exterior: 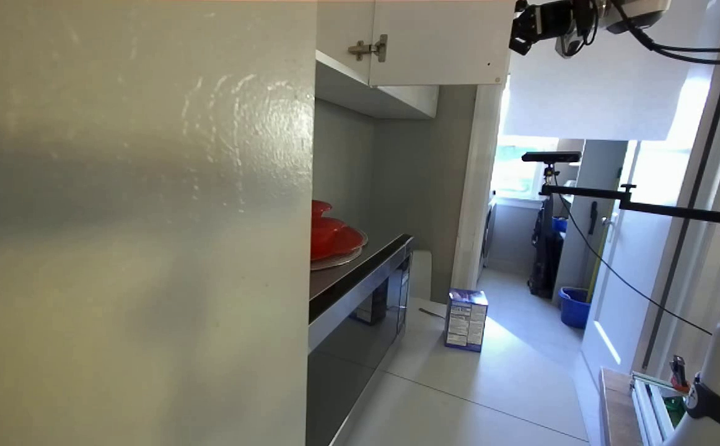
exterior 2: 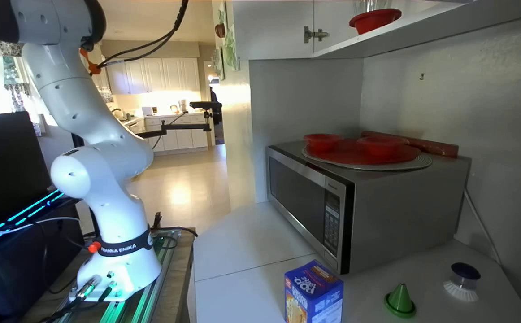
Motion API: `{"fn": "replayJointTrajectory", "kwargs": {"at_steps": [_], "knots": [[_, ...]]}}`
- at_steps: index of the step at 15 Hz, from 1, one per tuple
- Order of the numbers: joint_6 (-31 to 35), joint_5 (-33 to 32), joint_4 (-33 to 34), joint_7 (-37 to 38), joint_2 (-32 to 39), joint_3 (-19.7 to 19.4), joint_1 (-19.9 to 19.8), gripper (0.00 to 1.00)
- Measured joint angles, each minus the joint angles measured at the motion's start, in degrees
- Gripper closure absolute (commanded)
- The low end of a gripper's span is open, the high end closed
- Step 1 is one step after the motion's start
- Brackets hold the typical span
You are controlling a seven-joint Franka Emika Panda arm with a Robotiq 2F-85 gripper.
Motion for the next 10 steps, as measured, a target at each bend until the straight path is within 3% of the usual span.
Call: {"fn": "replayJointTrajectory", "kwargs": {"at_steps": [10], "knots": [[-7.4,-2.9,-5.1,-7.0,-7.6,2.6,-0.4,1.0]]}}
